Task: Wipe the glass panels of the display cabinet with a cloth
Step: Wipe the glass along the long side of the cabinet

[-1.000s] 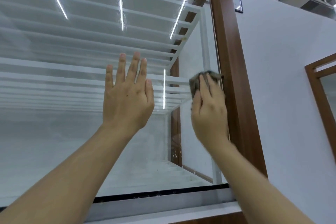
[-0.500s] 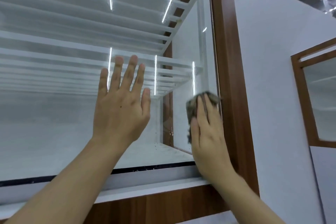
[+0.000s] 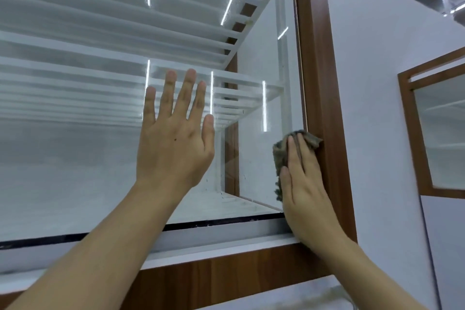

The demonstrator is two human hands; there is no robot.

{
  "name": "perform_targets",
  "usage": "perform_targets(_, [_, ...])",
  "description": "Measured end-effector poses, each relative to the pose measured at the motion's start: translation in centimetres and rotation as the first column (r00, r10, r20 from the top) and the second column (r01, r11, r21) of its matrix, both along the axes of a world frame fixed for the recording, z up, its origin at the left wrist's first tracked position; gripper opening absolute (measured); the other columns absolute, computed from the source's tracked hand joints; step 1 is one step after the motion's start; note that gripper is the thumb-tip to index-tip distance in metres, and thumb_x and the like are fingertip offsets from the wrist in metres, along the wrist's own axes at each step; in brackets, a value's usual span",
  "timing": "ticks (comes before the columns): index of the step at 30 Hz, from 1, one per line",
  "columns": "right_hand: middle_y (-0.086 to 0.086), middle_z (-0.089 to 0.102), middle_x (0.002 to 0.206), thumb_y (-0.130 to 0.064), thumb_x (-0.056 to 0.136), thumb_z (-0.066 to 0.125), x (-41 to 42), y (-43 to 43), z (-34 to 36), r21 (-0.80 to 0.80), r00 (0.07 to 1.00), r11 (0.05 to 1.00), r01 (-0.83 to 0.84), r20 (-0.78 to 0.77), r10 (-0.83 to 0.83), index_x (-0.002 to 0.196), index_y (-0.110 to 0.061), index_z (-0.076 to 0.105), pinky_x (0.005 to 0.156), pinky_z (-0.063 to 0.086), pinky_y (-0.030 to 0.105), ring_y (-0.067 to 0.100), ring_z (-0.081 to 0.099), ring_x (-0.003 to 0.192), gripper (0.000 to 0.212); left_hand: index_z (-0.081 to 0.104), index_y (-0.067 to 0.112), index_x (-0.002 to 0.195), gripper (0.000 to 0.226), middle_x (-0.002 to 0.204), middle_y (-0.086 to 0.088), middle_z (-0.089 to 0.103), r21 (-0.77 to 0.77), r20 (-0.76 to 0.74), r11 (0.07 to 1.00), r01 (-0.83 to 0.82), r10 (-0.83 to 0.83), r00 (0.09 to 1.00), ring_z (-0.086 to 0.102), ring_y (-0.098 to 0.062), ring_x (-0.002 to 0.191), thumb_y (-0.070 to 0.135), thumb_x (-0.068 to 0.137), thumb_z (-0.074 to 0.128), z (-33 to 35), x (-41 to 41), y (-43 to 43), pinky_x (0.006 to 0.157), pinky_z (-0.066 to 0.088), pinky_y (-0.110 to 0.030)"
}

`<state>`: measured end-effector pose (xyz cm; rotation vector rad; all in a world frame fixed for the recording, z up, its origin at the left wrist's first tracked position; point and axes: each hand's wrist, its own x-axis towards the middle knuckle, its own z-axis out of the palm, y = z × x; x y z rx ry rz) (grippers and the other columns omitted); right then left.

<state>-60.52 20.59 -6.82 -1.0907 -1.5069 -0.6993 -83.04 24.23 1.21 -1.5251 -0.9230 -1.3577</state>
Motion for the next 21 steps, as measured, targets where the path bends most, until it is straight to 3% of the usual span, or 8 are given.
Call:
perform_targets(3, [0.005, 0.006, 0.168, -0.025, 0.109, 0.024, -1.5, 1.7, 6.1, 0.073, 0.988, 0.989, 0.129, -0.098, -0.121, 0.160, -0.012, 0.016, 0.128, 0.005, 0.038, 0.019, 0.003, 0.155, 0.053, 0.009, 0.017, 0.161, 0.062, 0.170, -0.002, -0.002, -0.022, -0.002, 1.000, 0.009, -0.009, 1.000, -0.007, -0.023, 0.157, 0.043, 0.105, 0.010, 0.0, 0.0, -0.2, 0.126, -0.006, -0.047])
perform_targets(6, [0.011, 0.016, 0.166, -0.025, 0.107, 0.023, -5.8, 2.4, 9.6, 0.148, 0.987, 0.987, 0.067, -0.153, -0.044, 0.157, -0.008, 0.023, 0.125, 0.001, 0.033, 0.023, 0.008, 0.155, 0.053, 0.012, 0.017, 0.161, 0.061, 0.170, -0.002, 0.003, -0.024, -0.026, 0.999, 0.044, -0.044, 0.999, -0.004, -0.023, 0.157, 0.041, 0.105, 0.012, 0.1, -0.3, -0.3, 0.126, -0.006, -0.044])
perform_targets(9, [0.002, 0.004, 0.168, -0.030, 0.106, 0.022, -8.2, 0.8, 3.2, 0.080, 0.989, 0.996, -0.028, 0.144, 0.016, 0.160, -0.014, 0.010, 0.126, 0.003, 0.036, 0.012, -0.004, 0.155, 0.058, 0.020, 0.016, 0.160, 0.059, 0.169, -0.003, 0.010, -0.016, -0.033, 0.999, 0.049, -0.050, 0.998, 0.003, -0.022, 0.157, 0.039, 0.106, 0.017, -0.2, -2.1, -0.3, 0.127, -0.003, -0.041])
perform_targets(11, [-0.004, -0.002, 0.168, -0.031, 0.105, 0.021, -6.1, -0.1, -1.3, 0.031, 0.978, 1.000, -0.004, 0.209, -0.002, 0.159, -0.020, 0.002, 0.125, 0.006, 0.038, 0.008, -0.007, 0.154, 0.058, 0.017, 0.019, 0.161, 0.060, 0.170, -0.001, 0.007, -0.033, -0.018, 0.999, 0.024, -0.025, 1.000, 0.000, -0.022, 0.157, 0.041, 0.106, 0.014, -0.9, -3.9, -0.3, 0.127, -0.002, -0.043])
perform_targets(15, [0.010, 0.011, 0.167, -0.033, 0.104, 0.018, -2.2, 0.9, 4.3, 0.062, 0.983, 0.987, 0.149, -0.120, -0.141, 0.159, -0.010, 0.014, 0.125, 0.018, 0.050, 0.026, 0.011, 0.155, 0.060, 0.014, 0.020, 0.161, 0.059, 0.170, -0.001, 0.005, -0.035, -0.035, 0.999, -0.013, 0.012, 0.999, -0.003, -0.022, 0.157, 0.042, 0.106, 0.013, -2.0, -5.6, -0.6, 0.127, 0.000, -0.047])
perform_targets(17, [0.013, 0.017, 0.166, -0.027, 0.106, 0.025, -4.7, 1.7, 8.9, 0.117, 0.969, 0.985, 0.125, -0.227, -0.096, 0.158, -0.008, 0.021, 0.126, 0.014, 0.047, 0.030, 0.014, 0.153, 0.055, 0.013, 0.020, 0.161, 0.060, 0.170, -0.001, 0.003, -0.037, -0.030, 0.999, -0.021, 0.020, 0.999, -0.004, -0.021, 0.157, 0.042, 0.106, 0.013, -2.2, -5.6, -0.5, 0.127, 0.001, -0.048])
perform_targets(19, [0.009, 0.017, 0.166, -0.023, 0.108, 0.029, -8.3, 2.0, 9.3, 0.162, 0.991, 0.987, 0.021, -0.135, 0.001, 0.158, -0.012, 0.022, 0.124, 0.013, 0.041, 0.027, 0.012, 0.153, 0.052, 0.013, 0.020, 0.161, 0.060, 0.170, -0.001, 0.003, -0.036, -0.026, 0.999, -0.019, 0.019, 0.999, -0.005, -0.021, 0.157, 0.042, 0.106, 0.012, -2.2, -5.5, -0.5, 0.127, 0.001, -0.048])
perform_targets(21, [0.005, 0.011, 0.168, -0.024, 0.108, 0.030, -10.4, 1.3, 5.1, 0.115, 0.995, 0.992, -0.052, 0.095, 0.041, 0.160, -0.015, 0.017, 0.125, 0.014, 0.044, 0.020, 0.005, 0.154, 0.054, 0.015, 0.019, 0.161, 0.060, 0.170, -0.001, 0.005, -0.027, -0.026, 1.000, -0.012, 0.011, 1.000, -0.004, -0.020, 0.157, 0.042, 0.106, 0.011, -2.2, -5.7, -0.4, 0.127, 0.002, -0.047])
